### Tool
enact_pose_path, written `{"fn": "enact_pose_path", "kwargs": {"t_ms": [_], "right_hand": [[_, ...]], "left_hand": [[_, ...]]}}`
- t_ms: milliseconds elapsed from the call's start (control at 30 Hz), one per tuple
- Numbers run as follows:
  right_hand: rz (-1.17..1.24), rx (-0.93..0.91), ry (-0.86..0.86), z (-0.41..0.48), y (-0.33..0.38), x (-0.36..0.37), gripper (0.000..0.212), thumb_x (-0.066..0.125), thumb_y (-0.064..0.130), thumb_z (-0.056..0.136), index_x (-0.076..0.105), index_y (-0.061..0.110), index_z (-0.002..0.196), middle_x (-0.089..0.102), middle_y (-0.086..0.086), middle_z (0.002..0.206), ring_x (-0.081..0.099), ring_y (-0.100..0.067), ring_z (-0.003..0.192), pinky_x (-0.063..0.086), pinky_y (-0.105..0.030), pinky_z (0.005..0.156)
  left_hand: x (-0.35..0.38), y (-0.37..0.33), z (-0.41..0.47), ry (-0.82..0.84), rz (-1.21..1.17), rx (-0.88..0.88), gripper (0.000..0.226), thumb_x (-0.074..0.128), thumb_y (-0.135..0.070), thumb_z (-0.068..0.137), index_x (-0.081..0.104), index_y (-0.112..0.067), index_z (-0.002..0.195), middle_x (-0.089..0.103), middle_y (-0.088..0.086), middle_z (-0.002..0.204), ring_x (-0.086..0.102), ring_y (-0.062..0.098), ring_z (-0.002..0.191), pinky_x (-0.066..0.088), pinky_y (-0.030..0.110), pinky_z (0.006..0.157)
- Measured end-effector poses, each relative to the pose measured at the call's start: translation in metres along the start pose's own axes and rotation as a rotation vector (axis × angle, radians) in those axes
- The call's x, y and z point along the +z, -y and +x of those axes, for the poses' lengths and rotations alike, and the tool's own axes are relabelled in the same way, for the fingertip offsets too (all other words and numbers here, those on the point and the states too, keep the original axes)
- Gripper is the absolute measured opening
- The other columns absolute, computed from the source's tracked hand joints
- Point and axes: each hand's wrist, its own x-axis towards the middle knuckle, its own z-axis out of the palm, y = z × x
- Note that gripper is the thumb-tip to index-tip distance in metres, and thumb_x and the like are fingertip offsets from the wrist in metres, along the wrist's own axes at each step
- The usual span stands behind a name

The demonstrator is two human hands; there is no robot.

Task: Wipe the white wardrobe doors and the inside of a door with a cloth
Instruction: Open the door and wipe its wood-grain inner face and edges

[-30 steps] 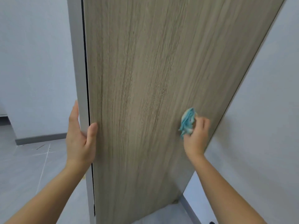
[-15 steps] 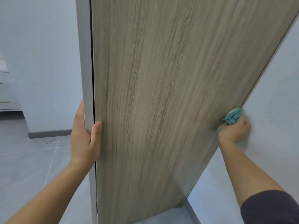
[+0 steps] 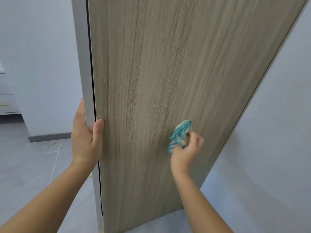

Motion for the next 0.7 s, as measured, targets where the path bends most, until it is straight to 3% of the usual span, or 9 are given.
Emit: {"fn": "enact_pose_path", "kwargs": {"t_ms": [133,200,267,367,500,600,633,700], "right_hand": [[0.045,-0.149,0.100,-0.051,0.027,0.021,0.036,0.051,0.000,0.074,0.064,0.007,0.106,0.042,0.000,0.104,0.049,-0.008,0.092,0.042,-0.017,0.085],[0.055,-0.186,0.152,-0.072,0.035,0.031,0.029,0.059,0.001,0.079,0.067,0.006,0.106,0.042,0.005,0.105,0.047,0.002,0.093,0.039,-0.010,0.085],[0.029,-0.204,0.263,-0.091,0.043,0.036,0.027,0.066,-0.003,0.080,0.066,0.009,0.105,0.041,0.011,0.104,0.046,0.010,0.095,0.038,-0.003,0.082],[0.014,-0.353,0.355,-0.121,0.047,0.044,0.005,0.064,0.012,0.090,0.062,0.013,0.094,0.052,0.012,0.093,0.054,0.001,0.087,0.045,-0.011,0.073],[-0.105,-0.668,0.466,-0.139,0.055,0.049,0.015,0.062,0.019,0.089,0.057,0.023,0.103,0.056,-0.002,0.096,0.052,-0.018,0.084,0.045,-0.022,0.059],[-0.119,-0.729,0.457,-0.127,0.049,0.048,0.015,0.066,0.017,0.089,0.064,0.023,0.103,0.055,0.000,0.098,0.052,-0.018,0.083,0.046,-0.023,0.053],[-0.142,-0.784,0.458,-0.121,0.042,0.045,0.014,0.065,0.017,0.091,0.068,0.023,0.103,0.055,0.001,0.100,0.054,-0.018,0.082,0.047,-0.024,0.054],[-0.169,-0.886,0.462,-0.103,0.025,0.035,0.017,0.061,0.017,0.094,0.068,0.022,0.108,0.053,0.001,0.103,0.055,-0.020,0.084,0.049,-0.026,0.060]], "left_hand": [[-0.001,-0.004,0.001,-0.008,0.007,0.033,0.051,0.037,-0.059,0.095,0.020,-0.055,0.143,0.053,0.029,0.127,0.047,0.057,0.112,0.040,0.063,0.099],[-0.002,-0.003,0.002,-0.001,0.007,0.067,0.049,0.037,-0.057,0.096,0.020,-0.056,0.142,0.053,0.028,0.129,0.048,0.054,0.114,0.040,0.062,0.100],[-0.004,0.000,0.003,0.025,0.017,0.057,0.050,0.036,-0.059,0.095,0.018,-0.057,0.142,0.050,0.039,0.121,0.045,0.063,0.108,0.038,0.068,0.095],[-0.009,0.002,0.003,0.093,0.028,0.052,0.051,0.033,-0.059,0.095,0.015,-0.057,0.143,0.047,0.043,0.119,0.043,0.065,0.105,0.037,0.070,0.092],[-0.016,0.004,0.000,0.187,-0.002,0.069,0.064,0.035,-0.054,0.095,0.014,-0.036,0.153,0.039,0.017,0.147,0.046,0.039,0.127,0.038,0.059,0.105],[-0.014,0.001,-0.007,0.156,-0.065,-0.003,0.066,0.036,-0.057,0.092,0.009,-0.045,0.151,0.030,0.039,0.143,0.063,0.012,0.092,0.050,0.024,0.091],[-0.010,0.001,-0.011,0.131,-0.097,-0.012,0.067,0.037,-0.054,0.092,0.009,-0.041,0.152,0.029,0.034,0.148,0.061,0.003,0.097,0.047,0.021,0.095],[-0.003,0.005,-0.021,0.075,-0.167,-0.035,0.072,0.038,-0.048,0.093,0.012,-0.023,0.155,0.023,0.008,0.160,0.036,0.005,0.139,0.029,0.039,0.118]]}}
